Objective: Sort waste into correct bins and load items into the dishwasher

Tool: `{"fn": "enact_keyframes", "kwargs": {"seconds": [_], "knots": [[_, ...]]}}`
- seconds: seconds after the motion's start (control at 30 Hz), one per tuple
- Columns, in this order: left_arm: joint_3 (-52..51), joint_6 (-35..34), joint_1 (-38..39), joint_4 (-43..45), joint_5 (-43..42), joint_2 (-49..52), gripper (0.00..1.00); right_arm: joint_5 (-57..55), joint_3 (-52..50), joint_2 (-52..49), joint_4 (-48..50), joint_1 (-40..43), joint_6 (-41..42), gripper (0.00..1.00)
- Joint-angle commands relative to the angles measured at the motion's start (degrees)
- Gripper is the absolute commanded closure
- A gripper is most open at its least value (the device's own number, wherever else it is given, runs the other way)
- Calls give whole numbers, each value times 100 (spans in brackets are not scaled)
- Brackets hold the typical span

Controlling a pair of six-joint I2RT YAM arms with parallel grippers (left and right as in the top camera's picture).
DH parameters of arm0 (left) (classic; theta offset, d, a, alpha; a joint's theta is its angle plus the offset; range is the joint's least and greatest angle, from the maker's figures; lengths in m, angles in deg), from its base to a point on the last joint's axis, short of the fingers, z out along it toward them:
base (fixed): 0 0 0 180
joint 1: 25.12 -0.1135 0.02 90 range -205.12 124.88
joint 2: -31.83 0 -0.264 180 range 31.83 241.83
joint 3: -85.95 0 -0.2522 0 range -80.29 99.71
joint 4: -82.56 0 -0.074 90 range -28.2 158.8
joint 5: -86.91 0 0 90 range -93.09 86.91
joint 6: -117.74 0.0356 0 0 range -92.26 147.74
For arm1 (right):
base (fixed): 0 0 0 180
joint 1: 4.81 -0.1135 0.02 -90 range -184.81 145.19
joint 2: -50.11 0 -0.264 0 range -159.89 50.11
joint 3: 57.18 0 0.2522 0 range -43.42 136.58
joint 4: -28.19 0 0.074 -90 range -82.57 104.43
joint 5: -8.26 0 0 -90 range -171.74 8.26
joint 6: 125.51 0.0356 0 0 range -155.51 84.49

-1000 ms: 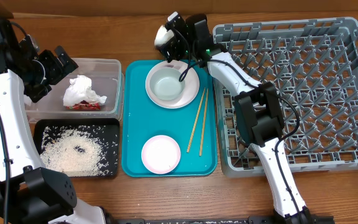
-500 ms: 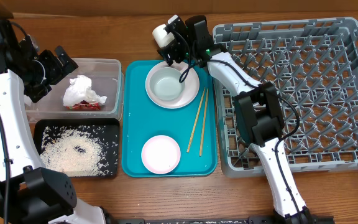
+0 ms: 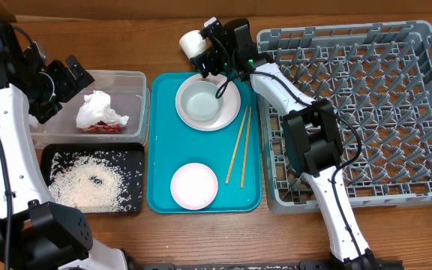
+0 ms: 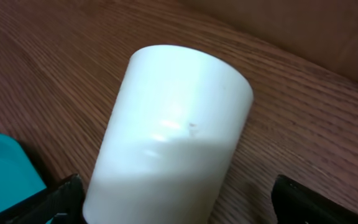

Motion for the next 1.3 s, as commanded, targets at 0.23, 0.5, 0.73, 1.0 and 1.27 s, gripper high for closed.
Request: {"fn": "enact_keyframes", "kwargs": {"seconds": [0.23, 0.5, 0.73, 1.0, 1.27], "knots": [[101, -57, 13, 13, 33, -76, 0, -66, 66, -81, 151, -142, 74, 0], [101, -57, 13, 26, 33, -76, 0, -146, 63, -83, 28, -153, 74, 0], [101, -57, 13, 26, 33, -76, 0, -426, 50, -94, 22, -151, 74, 0], [101, -57, 13, 26, 33, -76, 0, -450, 48, -144, 28, -151, 74, 22], [101, -57, 13, 26, 33, -76, 0, -450, 48, -177, 31, -151, 74, 30]]}}
